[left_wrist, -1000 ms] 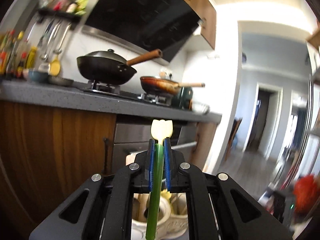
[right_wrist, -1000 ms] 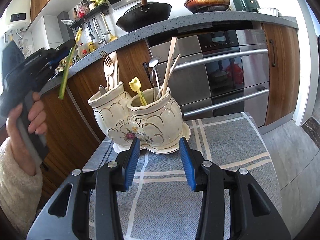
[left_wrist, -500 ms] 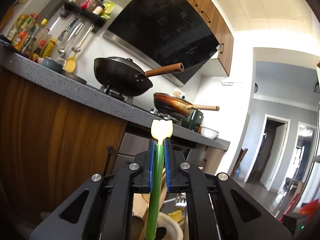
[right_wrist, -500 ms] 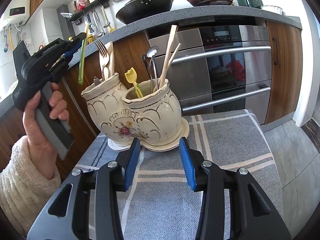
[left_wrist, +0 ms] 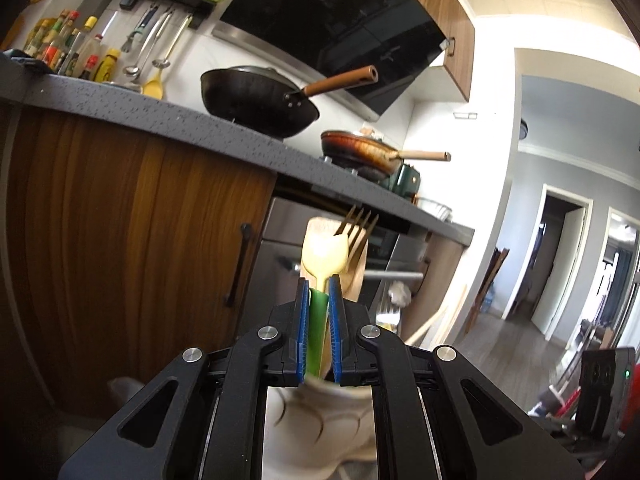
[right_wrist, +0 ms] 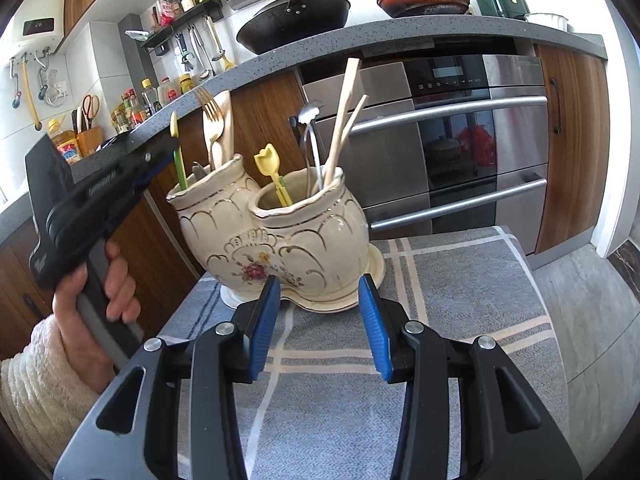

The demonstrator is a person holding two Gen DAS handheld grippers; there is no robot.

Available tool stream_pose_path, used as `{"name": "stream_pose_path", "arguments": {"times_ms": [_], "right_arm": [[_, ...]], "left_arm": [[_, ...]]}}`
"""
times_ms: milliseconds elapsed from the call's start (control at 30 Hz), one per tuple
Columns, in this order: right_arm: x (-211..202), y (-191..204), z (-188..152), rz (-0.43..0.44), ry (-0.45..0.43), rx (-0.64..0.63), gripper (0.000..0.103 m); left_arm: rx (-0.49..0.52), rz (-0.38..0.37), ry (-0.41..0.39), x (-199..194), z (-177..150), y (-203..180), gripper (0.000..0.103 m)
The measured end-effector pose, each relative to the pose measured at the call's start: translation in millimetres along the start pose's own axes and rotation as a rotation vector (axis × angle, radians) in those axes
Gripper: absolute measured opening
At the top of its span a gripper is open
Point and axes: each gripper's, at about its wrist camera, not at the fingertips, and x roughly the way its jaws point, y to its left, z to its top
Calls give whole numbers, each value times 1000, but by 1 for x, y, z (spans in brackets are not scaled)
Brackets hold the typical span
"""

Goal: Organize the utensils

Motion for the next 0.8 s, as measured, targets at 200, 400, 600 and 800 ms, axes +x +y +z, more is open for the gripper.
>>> {"name": "stream_pose_path", "arguments": {"times_ms": [200,400,600,800], "right_arm": [[-9,11,0,18,-1,-8,43],[-20,24,3,-9,30,-31,49],[-37,38,5,-42,56,-51,65],[-66,57,5,-85,24,-96,84]], "left_arm": [[76,-8,134,-17,-9,-14,27],[131,23,288,-43,-18,-35,56],[187,110,394,-70,-24,-60,79],[202,227,377,-98,-18,-77,92]]}}
